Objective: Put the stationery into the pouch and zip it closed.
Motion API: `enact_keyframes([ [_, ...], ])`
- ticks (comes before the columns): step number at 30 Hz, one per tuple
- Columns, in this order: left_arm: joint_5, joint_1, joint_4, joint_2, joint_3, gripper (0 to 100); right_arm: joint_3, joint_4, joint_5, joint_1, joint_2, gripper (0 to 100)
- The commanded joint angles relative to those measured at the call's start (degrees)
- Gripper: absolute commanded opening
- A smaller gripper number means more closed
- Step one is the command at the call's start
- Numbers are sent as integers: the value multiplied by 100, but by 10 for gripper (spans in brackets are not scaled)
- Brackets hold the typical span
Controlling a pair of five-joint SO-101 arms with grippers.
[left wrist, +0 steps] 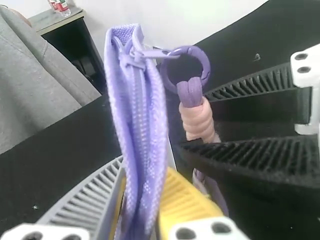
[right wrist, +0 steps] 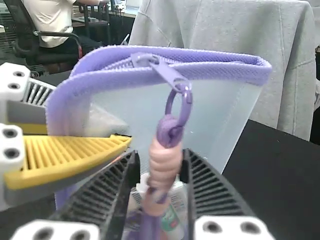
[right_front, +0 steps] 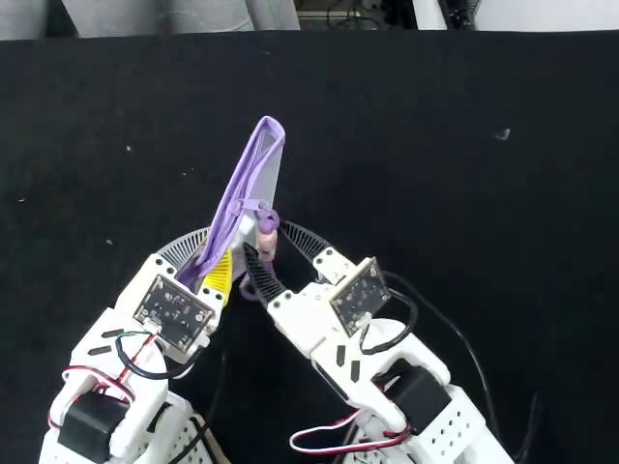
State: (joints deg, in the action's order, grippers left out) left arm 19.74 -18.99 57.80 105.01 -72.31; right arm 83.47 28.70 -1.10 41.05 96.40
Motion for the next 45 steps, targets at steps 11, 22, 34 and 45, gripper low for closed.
enact_keyframes([
  [11,-88,13,9,-35,-365,27,-602,633,-607,26,66,12],
  [22,-79,13,26,-35,-382,27,-1736,545,-1310,-1547,4,12],
  [34,-79,13,35,-35,-514,27,-2105,-404,-2154,-1732,-787,11],
  [45,-79,13,35,-35,-523,27,-4198,-844,-2136,-2760,-3873,11],
])
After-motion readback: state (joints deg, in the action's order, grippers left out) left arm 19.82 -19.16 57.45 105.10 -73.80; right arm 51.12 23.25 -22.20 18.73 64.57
